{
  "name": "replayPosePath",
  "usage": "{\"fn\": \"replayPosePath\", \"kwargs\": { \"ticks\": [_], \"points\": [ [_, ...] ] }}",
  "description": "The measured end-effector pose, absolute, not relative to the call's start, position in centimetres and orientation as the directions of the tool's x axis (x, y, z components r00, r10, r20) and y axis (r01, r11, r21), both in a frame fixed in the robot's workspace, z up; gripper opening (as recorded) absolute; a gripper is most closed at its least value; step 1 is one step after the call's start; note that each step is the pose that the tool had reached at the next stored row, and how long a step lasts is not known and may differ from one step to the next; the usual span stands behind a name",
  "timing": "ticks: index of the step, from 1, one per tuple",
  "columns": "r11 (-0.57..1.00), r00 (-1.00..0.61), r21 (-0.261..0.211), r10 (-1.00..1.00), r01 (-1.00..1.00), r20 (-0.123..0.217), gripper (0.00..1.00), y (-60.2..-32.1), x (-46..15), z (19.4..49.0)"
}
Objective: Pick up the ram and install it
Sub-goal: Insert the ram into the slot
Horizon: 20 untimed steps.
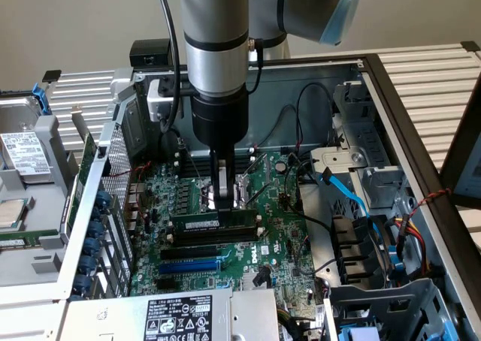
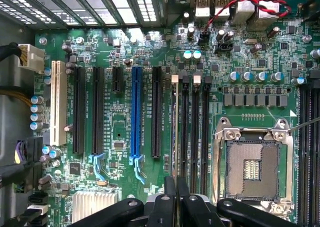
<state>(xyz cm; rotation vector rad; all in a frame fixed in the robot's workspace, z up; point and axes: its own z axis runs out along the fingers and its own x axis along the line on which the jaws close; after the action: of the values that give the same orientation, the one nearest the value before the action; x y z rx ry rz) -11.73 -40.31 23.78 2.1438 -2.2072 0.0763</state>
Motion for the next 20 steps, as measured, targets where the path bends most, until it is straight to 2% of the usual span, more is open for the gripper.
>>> {"fn": "replayPosePath", "kwargs": {
  "ticks": [20],
  "points": [
    [0.04,-0.04,-0.009,-0.996,-0.999,0.079,0.13,-40.47,-11.85,23.59]
  ]
}}
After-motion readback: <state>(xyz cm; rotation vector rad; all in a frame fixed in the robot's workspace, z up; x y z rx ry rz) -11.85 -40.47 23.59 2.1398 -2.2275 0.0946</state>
